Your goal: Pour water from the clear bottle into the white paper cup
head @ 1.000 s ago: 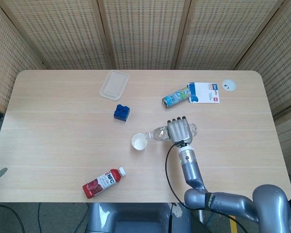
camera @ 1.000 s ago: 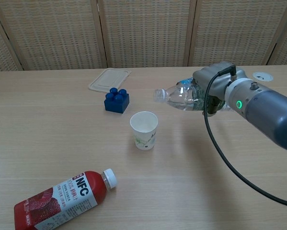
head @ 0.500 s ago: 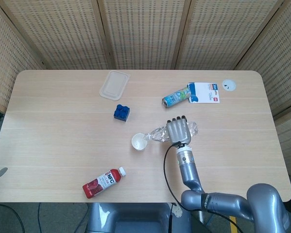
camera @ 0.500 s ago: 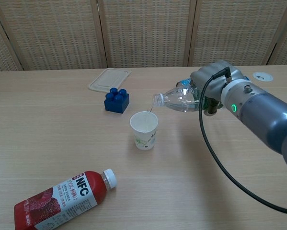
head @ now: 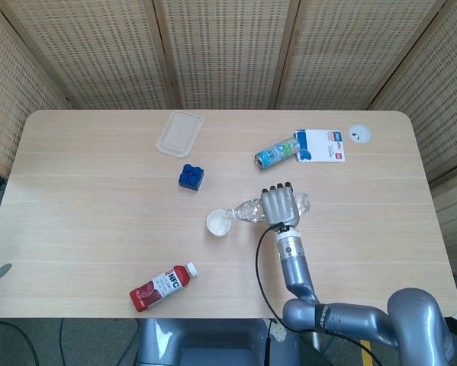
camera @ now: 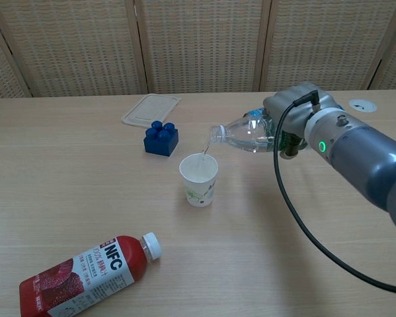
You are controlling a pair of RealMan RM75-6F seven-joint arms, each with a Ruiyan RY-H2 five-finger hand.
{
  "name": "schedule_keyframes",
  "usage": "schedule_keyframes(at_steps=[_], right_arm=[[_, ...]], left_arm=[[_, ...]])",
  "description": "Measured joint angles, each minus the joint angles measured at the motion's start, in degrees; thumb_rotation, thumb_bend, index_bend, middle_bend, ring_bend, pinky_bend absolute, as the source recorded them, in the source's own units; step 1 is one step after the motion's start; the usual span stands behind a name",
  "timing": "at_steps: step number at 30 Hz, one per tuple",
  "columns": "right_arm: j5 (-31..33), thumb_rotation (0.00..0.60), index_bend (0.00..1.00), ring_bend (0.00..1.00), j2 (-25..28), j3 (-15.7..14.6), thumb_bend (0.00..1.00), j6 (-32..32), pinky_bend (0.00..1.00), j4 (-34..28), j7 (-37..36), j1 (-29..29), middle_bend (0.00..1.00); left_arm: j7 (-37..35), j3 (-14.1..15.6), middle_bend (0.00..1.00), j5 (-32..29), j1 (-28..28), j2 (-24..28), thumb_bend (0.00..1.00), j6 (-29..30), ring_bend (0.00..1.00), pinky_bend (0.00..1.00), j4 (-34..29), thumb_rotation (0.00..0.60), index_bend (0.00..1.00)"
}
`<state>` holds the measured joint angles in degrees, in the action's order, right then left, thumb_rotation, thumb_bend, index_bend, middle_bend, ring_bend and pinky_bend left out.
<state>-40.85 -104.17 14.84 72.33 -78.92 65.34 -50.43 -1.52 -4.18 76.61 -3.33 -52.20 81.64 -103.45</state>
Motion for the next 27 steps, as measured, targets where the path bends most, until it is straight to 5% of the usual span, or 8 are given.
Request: schedule_keyframes(at_steps=[16,27], right_arm=[[-4.73,0.600,0.56,0.49,2.63,3.29,0.86,-4.80,0.72,-1.43,-23.30,3.74,0.56],[-12.54,0.600,0.56,0.49,7.45,4.82,0.86,-12.58,0.70,-1.92,-57.53,10.16,0.56]], left_arm=[[-0.22,0.00,0.00,-0.07,0.02,0.05,0.10,0.09,0.00,0.00,-0.04,0.600,0.00],[0.10,0.28,0.00,0.46,0.00,0.05,0.10,0.11,0.00,0.00,-0.43,0.600,0.00]])
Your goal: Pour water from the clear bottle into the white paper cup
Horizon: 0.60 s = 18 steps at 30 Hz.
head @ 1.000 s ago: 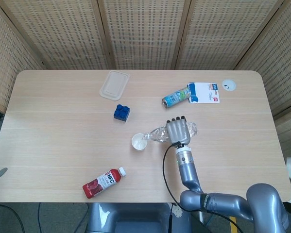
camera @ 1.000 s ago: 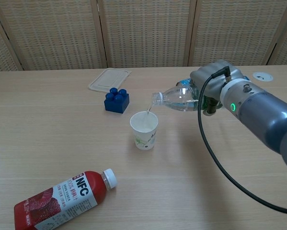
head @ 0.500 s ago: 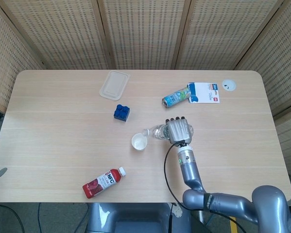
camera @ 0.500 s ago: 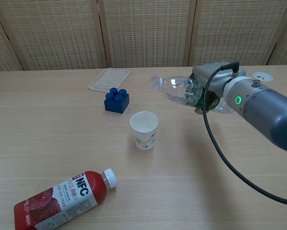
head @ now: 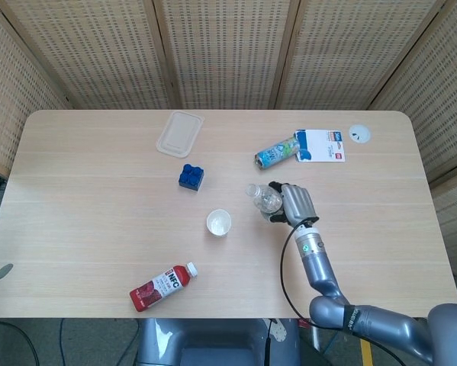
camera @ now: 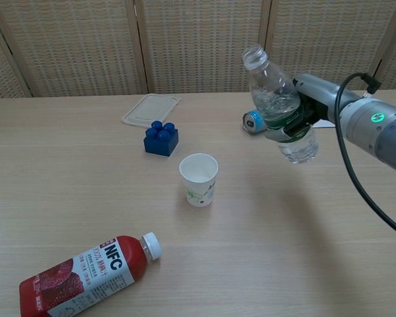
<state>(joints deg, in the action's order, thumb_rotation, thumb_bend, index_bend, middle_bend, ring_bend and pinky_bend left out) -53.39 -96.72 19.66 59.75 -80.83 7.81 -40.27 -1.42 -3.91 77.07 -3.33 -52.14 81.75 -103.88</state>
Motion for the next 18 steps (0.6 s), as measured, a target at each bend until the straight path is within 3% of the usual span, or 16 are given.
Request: schedule_keyframes(at_steps=[5,11,18], right_arm=[[-5.30,0.600,0.56,0.49,0.75,-0.12,0.86,-3.90,0.67,2.60,-16.49,2.58,0.56],[-11.22,0.600,0.56,0.49,-0.47,-0.62,0.86,-6.14,0.63,7.94,-30.46,4.64,0.56],[-15.40,0.600,0.56,0.49,-4.64,-1.98,0.86,-6.05,0.58,14.29,-36.27,5.34,0.56]], left_arm=[[0.60,0.07,0.00,-0.02,-0.01,-0.24,0.10,0.06,0.00,0.00,-0.08,0.600,0.00],[1.15,0.18,0.00,-0.13,-0.08,-0.41,0.10,-0.07,0.00,0.00,-0.05,0.600,0.00],[1.26,0.22,0.00,-0.11,-0.12,-0.46,0.10,-0.10,0.00,0.00,-0.02,0.600,0.00]])
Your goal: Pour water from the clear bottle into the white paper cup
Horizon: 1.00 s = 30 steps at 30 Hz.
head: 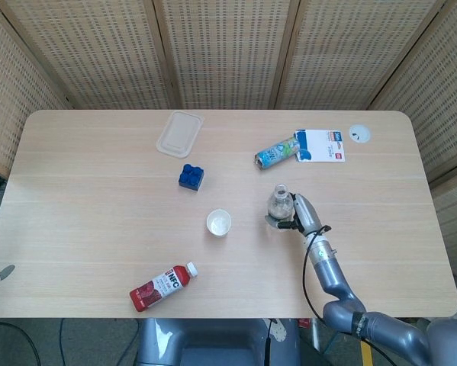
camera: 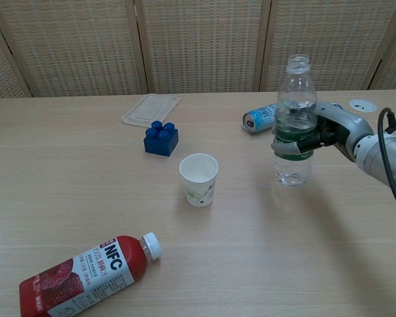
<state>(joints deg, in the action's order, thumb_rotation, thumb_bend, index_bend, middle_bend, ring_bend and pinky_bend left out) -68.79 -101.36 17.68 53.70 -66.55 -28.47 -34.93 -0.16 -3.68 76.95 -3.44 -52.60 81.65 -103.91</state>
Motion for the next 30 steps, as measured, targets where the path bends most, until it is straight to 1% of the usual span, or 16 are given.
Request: schedule_keyframes(at_steps=[5,8,9,11,15,20,23,26,30], right_arm=[[-1.33,0.600,0.56,0.49,-2.17,-0.98,0.86,0.70,0.56,3.64,-0.70,0.03,0.56],[-2.13,0.600,0.56,0.49,-3.14,-1.41,0.86,1.13,0.51,5.66,-1.64,0.08,0.56],[-2.34,0.600,0.56,0.48,-3.38,-1.49,0.86,1.26,0.48,6.19,-1.96,0.10,0.56],[-2.72,0.600,0.56,0.43,-3.83,-1.61,0.85,1.54,0.42,7.32,-2.58,0.14,0.55],[-3.22,0.600,0.56,0.32,-4.16,-1.71,0.82,1.53,0.37,8.54,-4.07,0.16,0.54],[-3.20,0.600,0.56,0.23,-4.17,-1.54,0.74,0.66,0.29,9.72,-5.81,0.14,0.53],[-3.26,0.600,0.56,0.19,-4.22,-1.58,0.69,0.40,0.25,10.61,-6.43,0.16,0.50],[-3.63,0.600,0.54,0.15,-4.30,-1.87,0.60,0.20,0.23,11.31,-7.18,0.20,0.42],[-4.40,0.600,0.45,0.12,-4.19,-2.37,0.47,-0.25,0.22,11.88,-8.49,0.20,0.31]], left_arm=[[-0.21,0.00,0.00,-0.13,-0.03,0.00,0.10,-0.14,0.00,0.00,0.13,0.600,0.00],[0.00,-0.02,0.00,-0.24,-0.07,-0.04,0.09,-0.18,0.00,0.00,0.11,0.600,0.00],[0.11,0.00,0.00,-0.28,-0.08,-0.06,0.09,-0.23,0.00,0.00,0.09,0.600,0.00],[0.28,0.06,0.00,-0.27,-0.10,-0.10,0.09,-0.29,0.00,0.00,0.06,0.600,0.00],[0.69,0.10,0.00,-0.37,-0.17,-0.24,0.09,-0.39,0.00,0.00,0.02,0.600,0.00],[1.21,0.20,0.00,-0.54,-0.30,-0.43,0.09,-0.68,0.00,0.00,-0.04,0.600,0.00],[1.42,0.20,0.00,-0.51,-0.31,-0.49,0.09,-0.60,0.00,0.00,-0.10,0.600,0.00],[1.59,0.19,0.00,-0.57,-0.29,-0.55,0.09,-0.53,0.00,0.00,-0.17,0.600,0.00],[1.94,0.25,0.00,-0.60,-0.33,-0.68,0.09,-0.58,0.00,0.00,-0.23,0.600,0.00]])
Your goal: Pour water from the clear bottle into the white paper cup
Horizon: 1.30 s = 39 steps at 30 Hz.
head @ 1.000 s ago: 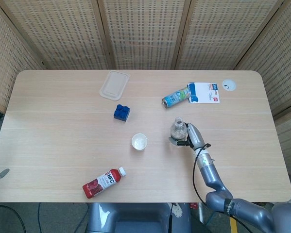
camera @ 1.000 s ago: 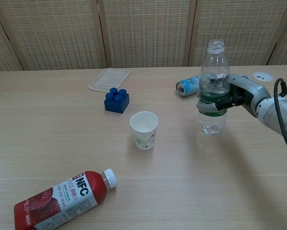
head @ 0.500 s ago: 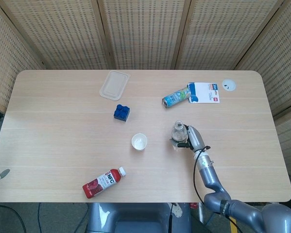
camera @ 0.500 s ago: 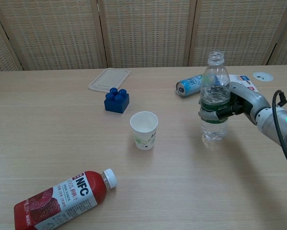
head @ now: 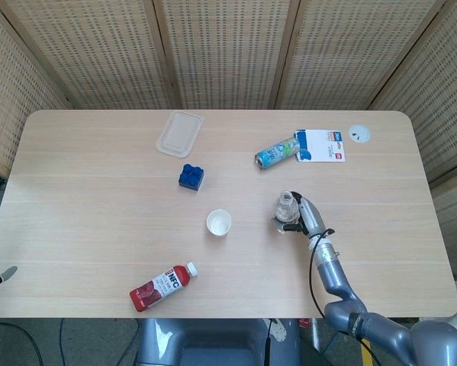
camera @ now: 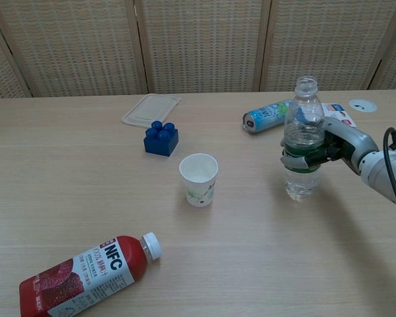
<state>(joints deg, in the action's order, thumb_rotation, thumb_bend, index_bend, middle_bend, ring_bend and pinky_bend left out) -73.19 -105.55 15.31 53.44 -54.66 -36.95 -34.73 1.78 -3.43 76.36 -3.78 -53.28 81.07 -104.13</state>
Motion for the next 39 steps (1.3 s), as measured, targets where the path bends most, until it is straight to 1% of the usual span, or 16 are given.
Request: schedule_keyframes(at_steps=[4,8,10,12,18,21,25,27,31,36,39], right_arm=[[-0.81,0.600,0.33,0.06,0.19,-0.49,0.33,-0.17,0.17,0.19,-0.66,-0.08,0.23],[-1.45,0.600,0.25,0.03,0.76,-0.98,0.27,-0.66,0.15,-0.03,-1.21,-0.20,0.17],[-1.57,0.600,0.21,0.01,1.10,-1.08,0.21,-0.84,0.12,-0.30,-1.27,-0.23,0.12],[-1.66,0.600,0.17,0.00,1.58,-1.19,0.18,-1.04,0.10,-0.64,-1.26,-0.23,0.09],[-1.19,0.600,0.12,0.00,3.04,-1.19,0.16,-1.98,0.04,-1.55,-1.36,-0.03,0.04],[-1.15,0.600,0.08,0.00,3.81,-1.21,0.13,-2.19,0.01,-2.03,-1.52,0.10,0.01],[-1.31,0.600,0.02,0.00,4.94,-1.29,0.10,-2.31,0.00,-2.73,-1.94,0.29,0.00],[-1.27,0.600,0.00,0.00,5.50,-1.28,0.10,-2.42,0.00,-3.01,-2.14,0.41,0.00],[-1.10,0.600,0.00,0.00,7.56,-1.60,0.07,-3.34,0.00,-3.87,-2.26,0.80,0.00],[-1.44,0.600,0.00,0.00,11.62,-2.84,0.02,-4.95,0.00,-6.51,-1.65,1.40,0.00],[-1.64,0.600,0.00,0.00,14.15,-3.60,0.00,-5.65,0.00,-8.11,-0.67,1.80,0.00]], left_arm=[[0.07,-0.01,0.00,-0.02,-0.02,-0.03,0.09,0.01,0.00,0.00,0.04,0.600,0.00],[-0.18,-0.09,0.00,-0.13,0.03,0.05,0.09,0.13,0.00,0.00,0.04,0.600,0.00],[-0.17,-0.03,0.00,0.00,0.03,0.07,0.09,0.11,0.00,0.00,0.03,0.600,0.00],[-0.17,0.01,0.00,0.08,0.01,0.08,0.09,0.07,0.00,0.00,0.01,0.600,0.00],[-0.22,0.04,0.00,0.08,0.01,0.10,0.09,0.05,0.00,0.00,0.02,0.600,0.00],[-0.19,0.06,0.00,0.10,0.01,0.06,0.09,0.05,0.00,0.00,0.03,0.600,0.00],[-0.18,0.08,0.00,0.16,0.00,0.07,0.09,0.05,0.00,0.00,0.00,0.600,0.00],[-0.15,0.13,0.00,0.22,0.00,0.08,0.09,0.02,0.00,0.00,-0.02,0.600,0.00],[0.00,0.23,0.00,0.53,0.07,0.05,0.09,0.24,0.00,0.00,-0.01,0.600,0.00],[0.28,0.39,0.00,0.94,0.18,-0.06,0.09,0.49,0.00,0.00,-0.09,0.600,0.00],[0.57,0.56,0.00,1.30,0.25,-0.15,0.09,0.68,0.00,0.00,-0.16,0.600,0.00]])
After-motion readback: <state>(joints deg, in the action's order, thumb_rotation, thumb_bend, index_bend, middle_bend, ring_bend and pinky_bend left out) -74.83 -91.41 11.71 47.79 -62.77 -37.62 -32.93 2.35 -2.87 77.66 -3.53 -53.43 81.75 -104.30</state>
